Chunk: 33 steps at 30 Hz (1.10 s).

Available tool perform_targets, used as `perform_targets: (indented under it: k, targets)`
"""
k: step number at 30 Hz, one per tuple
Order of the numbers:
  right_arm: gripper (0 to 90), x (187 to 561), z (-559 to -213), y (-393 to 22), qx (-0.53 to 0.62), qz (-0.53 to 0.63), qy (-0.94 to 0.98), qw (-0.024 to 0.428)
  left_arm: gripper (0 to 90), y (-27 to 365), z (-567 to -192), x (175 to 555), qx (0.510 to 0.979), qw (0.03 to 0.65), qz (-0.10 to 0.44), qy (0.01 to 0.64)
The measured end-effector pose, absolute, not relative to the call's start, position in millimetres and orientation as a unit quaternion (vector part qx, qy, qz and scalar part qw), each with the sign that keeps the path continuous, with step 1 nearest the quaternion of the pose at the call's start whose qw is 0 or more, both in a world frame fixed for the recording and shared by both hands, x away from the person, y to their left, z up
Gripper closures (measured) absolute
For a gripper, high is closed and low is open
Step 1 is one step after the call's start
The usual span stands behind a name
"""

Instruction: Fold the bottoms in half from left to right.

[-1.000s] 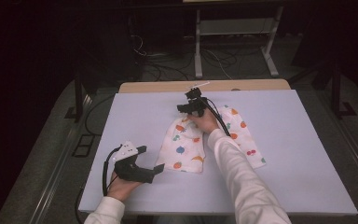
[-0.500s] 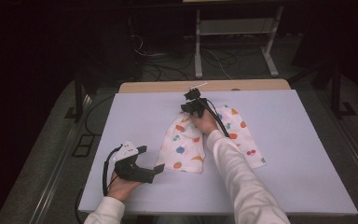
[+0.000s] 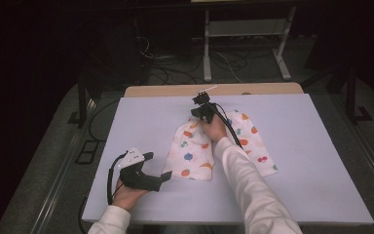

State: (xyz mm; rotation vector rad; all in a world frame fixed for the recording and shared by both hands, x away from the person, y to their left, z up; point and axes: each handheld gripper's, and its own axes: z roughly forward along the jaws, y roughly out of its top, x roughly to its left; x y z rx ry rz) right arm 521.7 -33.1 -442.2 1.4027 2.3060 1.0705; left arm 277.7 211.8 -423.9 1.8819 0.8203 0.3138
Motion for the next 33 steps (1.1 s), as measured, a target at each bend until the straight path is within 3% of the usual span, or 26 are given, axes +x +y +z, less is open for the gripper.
perform_targets:
  k: [19, 33]
  targets:
    - [88.7, 516.4, -425.8, -41.7, 0.469, 0.38, 0.789, 0.113, 0.0, 217.4, -423.0, 281.7, 0.771, 0.505, 0.13, 0.366]
    - [88.6, 509.8, -422.1, -48.6, 0.467, 0.396, 0.782, 0.114, 0.0, 222.6, -418.2, 303.0, 0.771, 0.474, 0.091, 0.416]
